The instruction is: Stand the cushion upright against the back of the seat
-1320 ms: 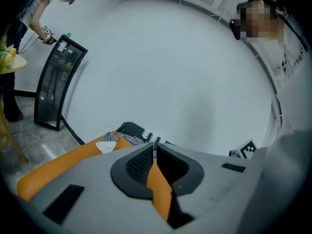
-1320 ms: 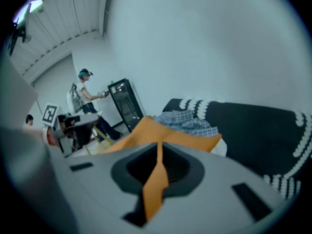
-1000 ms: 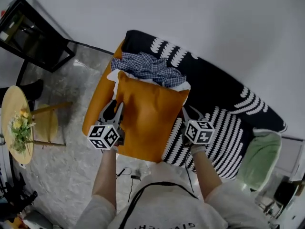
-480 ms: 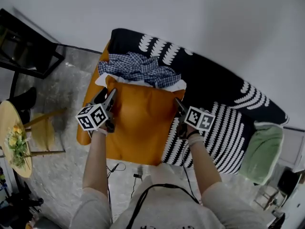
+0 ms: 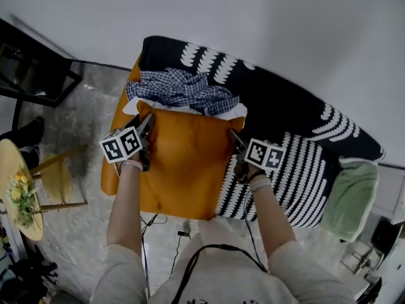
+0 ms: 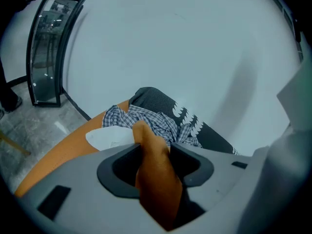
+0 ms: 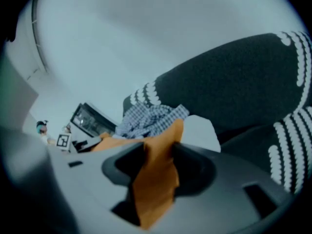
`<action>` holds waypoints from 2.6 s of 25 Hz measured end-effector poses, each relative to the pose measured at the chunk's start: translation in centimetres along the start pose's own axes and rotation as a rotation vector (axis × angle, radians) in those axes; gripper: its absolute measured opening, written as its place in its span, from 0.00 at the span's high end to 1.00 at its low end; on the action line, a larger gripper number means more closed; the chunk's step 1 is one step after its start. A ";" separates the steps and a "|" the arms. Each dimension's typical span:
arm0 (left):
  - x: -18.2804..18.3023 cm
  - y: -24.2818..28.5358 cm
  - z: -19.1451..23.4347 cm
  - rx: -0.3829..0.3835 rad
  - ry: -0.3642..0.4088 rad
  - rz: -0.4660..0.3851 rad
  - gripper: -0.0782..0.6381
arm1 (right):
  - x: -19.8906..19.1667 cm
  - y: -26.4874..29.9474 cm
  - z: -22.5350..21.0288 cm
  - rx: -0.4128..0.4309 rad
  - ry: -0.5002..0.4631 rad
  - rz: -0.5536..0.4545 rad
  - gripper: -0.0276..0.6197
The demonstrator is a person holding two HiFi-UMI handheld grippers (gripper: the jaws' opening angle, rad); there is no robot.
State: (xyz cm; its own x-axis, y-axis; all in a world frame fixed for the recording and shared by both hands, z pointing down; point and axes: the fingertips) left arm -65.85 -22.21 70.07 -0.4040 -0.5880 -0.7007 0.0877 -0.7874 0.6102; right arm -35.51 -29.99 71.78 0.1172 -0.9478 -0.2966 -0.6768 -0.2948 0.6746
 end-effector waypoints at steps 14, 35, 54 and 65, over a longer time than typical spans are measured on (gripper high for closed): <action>0.1 -7.7 -3.3 0.017 0.126 -0.120 0.76 | -3.1 -5.6 4.4 0.009 -0.323 -0.054 0.80; -2.1 -23.4 -15.5 -0.176 0.187 -0.301 0.78 | -10.6 -21.7 4.8 -0.011 -0.338 -0.245 0.85; -3.8 -23.8 -28.1 -0.400 0.225 -0.323 0.78 | -10.6 -35.1 -0.8 -0.135 -0.243 -0.495 0.86; -3.1 -19.1 -37.6 -0.482 0.258 -0.308 0.78 | -5.9 -40.9 -6.7 -0.191 -0.213 -0.575 0.86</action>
State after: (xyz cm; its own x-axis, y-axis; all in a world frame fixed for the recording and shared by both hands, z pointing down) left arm -32.07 -12.35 46.69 -0.2487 -0.2993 -0.9212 0.4272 -0.8875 0.1730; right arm -3.61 -13.11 50.50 0.2630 -0.5927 -0.7613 -0.4049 -0.7840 0.4705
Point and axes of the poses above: the fingertips, and each gripper's own axes: y forward along the fingers, z to its left, x out of its top, and after that the axes turned 13 degrees about y, right-handed
